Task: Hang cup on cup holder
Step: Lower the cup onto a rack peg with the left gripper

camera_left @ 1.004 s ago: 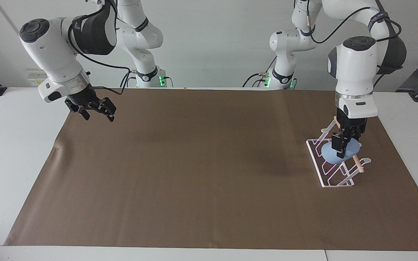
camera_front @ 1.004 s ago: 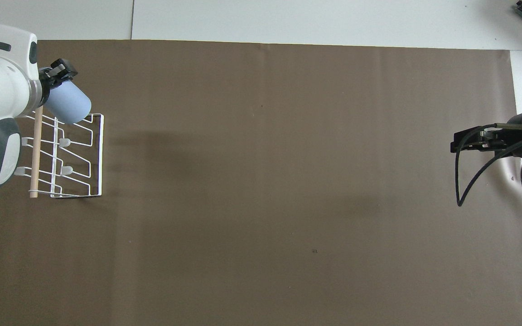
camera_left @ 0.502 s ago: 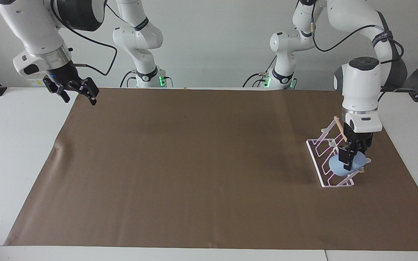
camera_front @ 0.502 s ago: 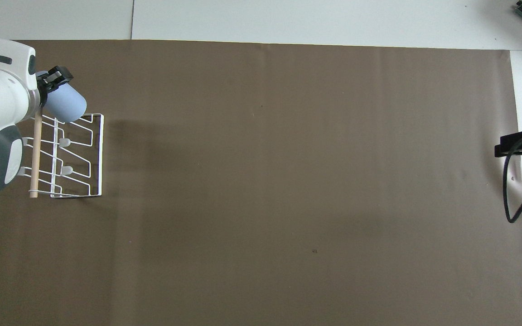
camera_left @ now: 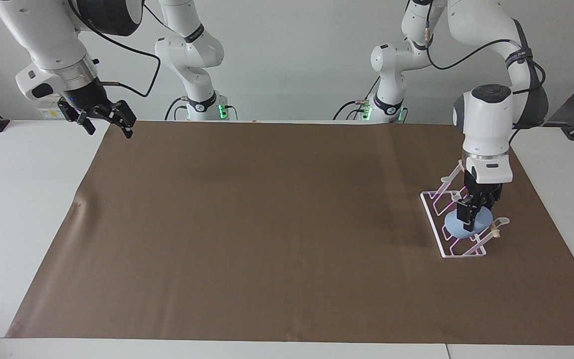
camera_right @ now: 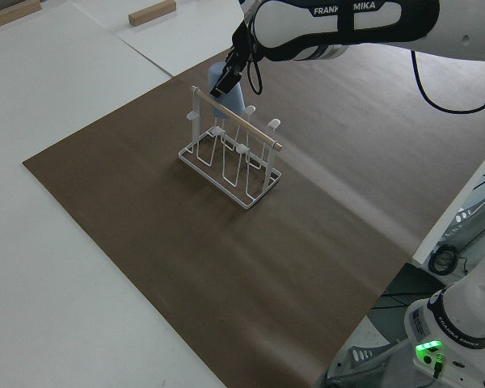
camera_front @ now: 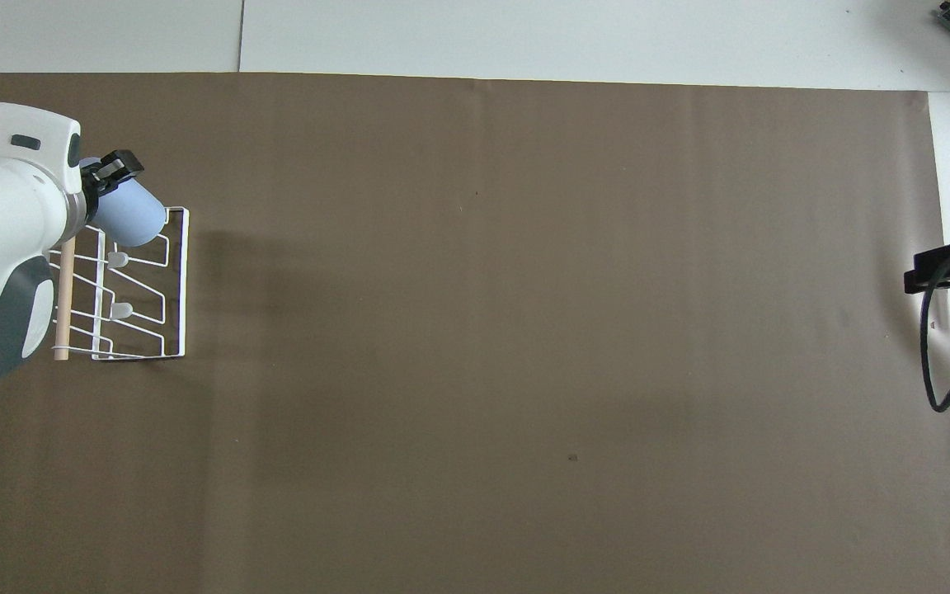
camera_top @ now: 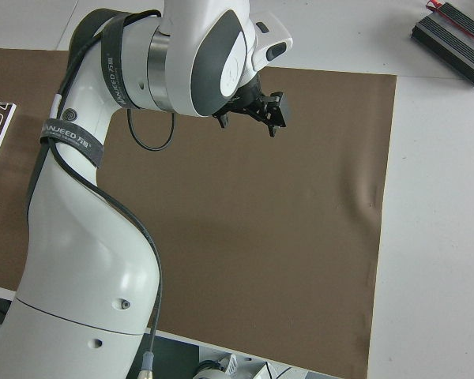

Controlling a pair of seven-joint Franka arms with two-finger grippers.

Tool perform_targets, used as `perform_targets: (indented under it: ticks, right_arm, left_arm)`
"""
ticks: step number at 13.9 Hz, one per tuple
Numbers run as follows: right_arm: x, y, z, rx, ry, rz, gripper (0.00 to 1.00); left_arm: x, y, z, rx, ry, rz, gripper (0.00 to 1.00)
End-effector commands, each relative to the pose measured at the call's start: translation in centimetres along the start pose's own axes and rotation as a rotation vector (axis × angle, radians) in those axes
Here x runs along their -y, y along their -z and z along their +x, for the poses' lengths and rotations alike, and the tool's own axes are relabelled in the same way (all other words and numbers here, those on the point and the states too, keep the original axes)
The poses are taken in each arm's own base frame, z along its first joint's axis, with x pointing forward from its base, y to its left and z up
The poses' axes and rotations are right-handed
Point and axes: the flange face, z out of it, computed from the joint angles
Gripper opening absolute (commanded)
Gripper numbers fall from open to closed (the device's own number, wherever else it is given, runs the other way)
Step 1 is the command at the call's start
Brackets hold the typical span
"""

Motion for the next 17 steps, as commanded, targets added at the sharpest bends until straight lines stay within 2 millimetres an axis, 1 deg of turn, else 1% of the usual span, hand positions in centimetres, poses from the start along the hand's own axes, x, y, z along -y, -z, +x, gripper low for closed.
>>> perform_targets:
  ticks: [1,2,3,5,7,8,10,11,12,13,14,15,17]
  right_arm:
    - [-0.4,0.4,-0.3,0.003,0.013,-0.011,1.0]
    - [-0.4,0.9,-0.5,-0.007,0.017,-0.011,1.0]
    - [-0.4,1.0,-0.7,-0.011,0.018,-0.009,1.0]
    - [0.0,0.7,-1.4,0.001,0.026,-0.008,1.0]
    - [-0.3,1.0,-1.2,-0.013,0.017,-0.006,1.0]
    - [-0.3,1.0,-1.2,-0.014,0.017,-0.006,1.0]
    - [-0.2,1.1,-1.3,-0.013,0.015,-0.008,1.0]
    - [-0.2,1.1,-1.3,-0.014,0.017,-0.006,1.0]
    - [-0.2,1.3,-1.4,-0.016,0.018,-0.006,1.0]
    - [-0.2,1.4,-1.5,-0.018,0.02,-0.006,1.0]
    - [0.0,1.3,-1.6,-0.016,0.026,-0.006,1.0]
    - [0.6,1.3,-1.6,-0.016,0.034,-0.006,1.0]
    - [1.5,1.3,-1.8,-0.022,0.04,-0.007,1.0]
  left_arm:
    - [0.9,0.8,-0.4,-0.021,-0.005,0.005,0.88]
    - [0.9,0.9,-0.3,-0.021,-0.004,0.008,1.0]
    - [0.7,0.9,-0.5,-0.008,-0.008,0.021,1.0]
    - [0.5,1.2,-0.7,0.009,-0.016,0.042,1.0]
    - [0.5,2.3,-0.5,0.012,-0.023,0.058,1.0]
    - [0.3,3.2,-0.2,0.019,-0.028,0.074,1.0]
    - [-0.5,4.7,-0.8,0.047,-0.071,0.105,1.0]
    - [-1.3,5.9,-1.4,0.056,-0.1,0.111,1.0]
    - [-2.4,6.9,-2.4,0.077,-0.11,0.107,1.0]
    - [-3.7,8.4,-3.5,0.097,-0.118,0.095,1.0]
    - [-5.2,9.8,-4.6,0.11,-0.141,0.089,1.0]
    - [-6.8,11.0,-5.8,0.121,-0.171,0.09,1.0]
    - [-9.8,13.6,-7.5,0.145,-0.208,0.062,1.0]
